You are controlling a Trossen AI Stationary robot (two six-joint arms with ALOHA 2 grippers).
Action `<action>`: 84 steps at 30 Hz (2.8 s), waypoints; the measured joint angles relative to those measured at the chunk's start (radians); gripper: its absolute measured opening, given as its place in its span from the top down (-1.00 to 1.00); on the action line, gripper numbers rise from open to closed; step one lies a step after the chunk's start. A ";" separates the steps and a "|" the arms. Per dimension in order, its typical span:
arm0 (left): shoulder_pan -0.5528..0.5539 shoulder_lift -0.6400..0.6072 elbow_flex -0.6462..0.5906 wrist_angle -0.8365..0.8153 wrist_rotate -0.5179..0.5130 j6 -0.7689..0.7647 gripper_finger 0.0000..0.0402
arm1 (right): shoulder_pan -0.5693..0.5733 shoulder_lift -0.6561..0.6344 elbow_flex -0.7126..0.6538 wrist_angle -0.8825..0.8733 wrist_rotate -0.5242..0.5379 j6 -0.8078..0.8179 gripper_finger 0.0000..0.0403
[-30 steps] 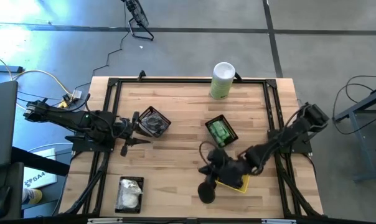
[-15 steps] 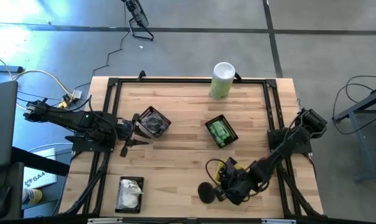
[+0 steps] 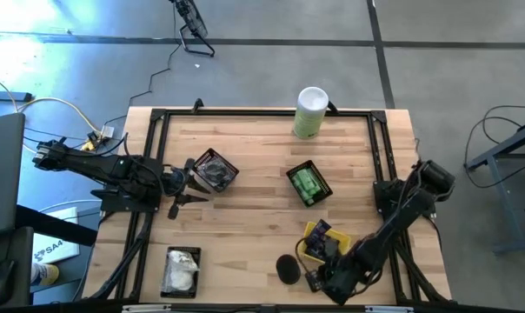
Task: Pick & Place Travel size toiletries
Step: Adjust the yellow bin, then put the hairbrush into the top left black bin
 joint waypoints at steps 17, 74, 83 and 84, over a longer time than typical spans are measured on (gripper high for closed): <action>0.000 0.000 0.000 -0.003 -0.008 -0.003 0.50 | -0.014 0.304 0.295 -0.365 0.125 0.044 0.99; 0.000 0.000 0.000 -0.037 -0.010 0.000 0.50 | 0.010 0.188 0.243 -0.329 0.198 0.122 0.98; 0.000 0.000 0.000 -0.037 -0.010 0.000 0.50 | 0.082 0.192 0.241 -0.121 0.438 0.170 0.98; 0.000 0.000 0.000 -0.037 -0.010 0.000 0.50 | 0.089 0.198 0.241 -0.116 0.459 0.191 0.98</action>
